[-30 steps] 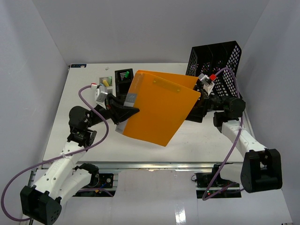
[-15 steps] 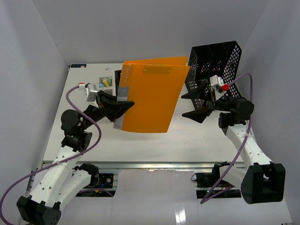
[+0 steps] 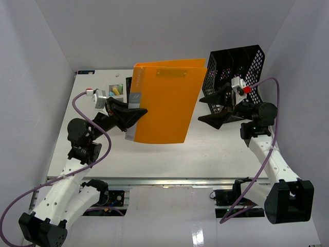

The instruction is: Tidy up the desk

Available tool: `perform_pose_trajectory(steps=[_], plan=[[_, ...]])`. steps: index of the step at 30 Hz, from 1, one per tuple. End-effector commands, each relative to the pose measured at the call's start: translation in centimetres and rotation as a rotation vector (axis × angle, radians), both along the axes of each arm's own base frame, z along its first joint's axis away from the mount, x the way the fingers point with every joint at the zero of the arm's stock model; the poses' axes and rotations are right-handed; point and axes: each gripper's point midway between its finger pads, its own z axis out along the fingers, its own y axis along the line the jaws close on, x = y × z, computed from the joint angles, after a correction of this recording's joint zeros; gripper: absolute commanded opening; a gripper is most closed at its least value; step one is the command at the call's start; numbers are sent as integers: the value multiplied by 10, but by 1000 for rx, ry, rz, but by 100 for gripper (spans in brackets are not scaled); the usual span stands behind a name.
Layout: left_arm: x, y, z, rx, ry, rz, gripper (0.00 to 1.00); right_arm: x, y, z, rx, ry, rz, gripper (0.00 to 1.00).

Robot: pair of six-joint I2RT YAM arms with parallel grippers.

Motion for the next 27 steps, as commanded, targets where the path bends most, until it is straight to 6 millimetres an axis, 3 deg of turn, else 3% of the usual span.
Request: perform_pose_trajectory(steps=[1, 9, 16, 27], plan=[[-16, 2, 24, -38, -88, -35, 0, 17, 2, 17, 34, -11, -65, 90], [-16, -2, 13, -38, -69, -73, 0, 38, 16, 19, 50, 83, -141, 90], [-18, -4, 9, -38, -60, -92, 0, 30, 21, 21, 61, 67, -74, 90], [16, 15, 12, -33, -34, 138, 0, 7, 21, 16, 14, -3, 12, 90]])
